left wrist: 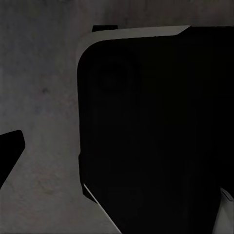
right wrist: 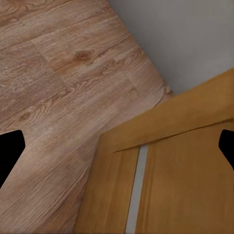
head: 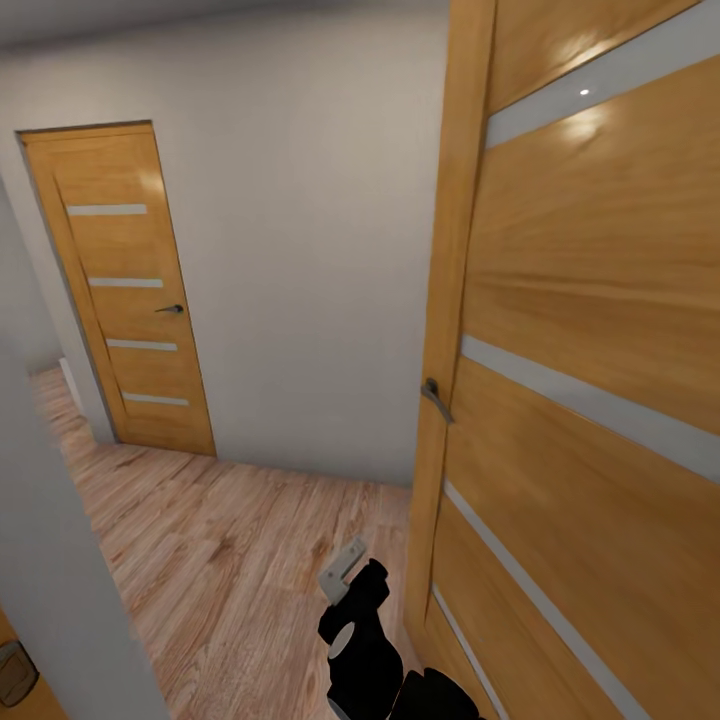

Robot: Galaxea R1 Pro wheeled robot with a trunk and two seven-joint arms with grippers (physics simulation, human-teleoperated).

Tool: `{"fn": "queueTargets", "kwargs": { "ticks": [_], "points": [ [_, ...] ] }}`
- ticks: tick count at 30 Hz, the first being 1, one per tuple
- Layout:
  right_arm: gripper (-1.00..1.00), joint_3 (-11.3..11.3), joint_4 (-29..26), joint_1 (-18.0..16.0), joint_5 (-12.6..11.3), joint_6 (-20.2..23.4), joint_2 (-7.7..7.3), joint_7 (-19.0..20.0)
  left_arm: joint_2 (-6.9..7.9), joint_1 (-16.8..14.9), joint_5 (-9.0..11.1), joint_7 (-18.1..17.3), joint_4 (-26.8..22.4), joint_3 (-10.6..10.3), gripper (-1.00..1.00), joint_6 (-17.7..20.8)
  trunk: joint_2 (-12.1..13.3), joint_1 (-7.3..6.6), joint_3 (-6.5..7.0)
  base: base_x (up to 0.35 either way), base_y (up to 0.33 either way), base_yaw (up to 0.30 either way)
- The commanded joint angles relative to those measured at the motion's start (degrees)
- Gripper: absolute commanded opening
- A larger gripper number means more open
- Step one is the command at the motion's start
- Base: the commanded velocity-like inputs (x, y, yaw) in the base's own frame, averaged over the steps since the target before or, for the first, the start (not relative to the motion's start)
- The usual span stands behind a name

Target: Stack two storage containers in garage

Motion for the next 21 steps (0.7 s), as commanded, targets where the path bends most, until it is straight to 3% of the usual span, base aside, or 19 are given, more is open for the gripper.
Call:
{"fn": "queueTargets", "kwargs": {
  "ticks": [1, 8, 14, 21],
  "points": [
    [1.00, 0.11, 0.00, -0.08, -0.59, 0.16, -0.01, -0.60, -0.01, -0.03, 0.05, 0.07, 0.01, 0.01, 1.00, -0.07, -0.04, 0.01, -0.07, 0.161, 0.000, 0.000],
    [1.00, 0.11, 0.02, -0.05, -0.59, 0.16, -0.01, -0.69, -0.01, -0.10, 0.00, -0.06, 0.01, 0.09, 1.00, -0.07, -0.04, 0.01, -0.07, 0.199, 0.000, 0.000],
    [1.00, 0.11, 0.00, -0.08, -0.59, 0.16, -0.01, -0.76, -0.01, -0.12, 0.02, -0.02, 0.01, 0.10, 1.00, -0.07, -0.04, 0.01, -0.07, 0.031, -0.009, 0.000],
    [1.00, 0.11, -0.07, -0.06, -0.47, 0.16, -0.01, -1.11, -0.01, -0.12, 0.01, -0.09, 0.01, 0.11, 1.00, -0.07, -0.04, 0.01, -0.07, 0.003, -0.150, 0.000]
  ]
}}
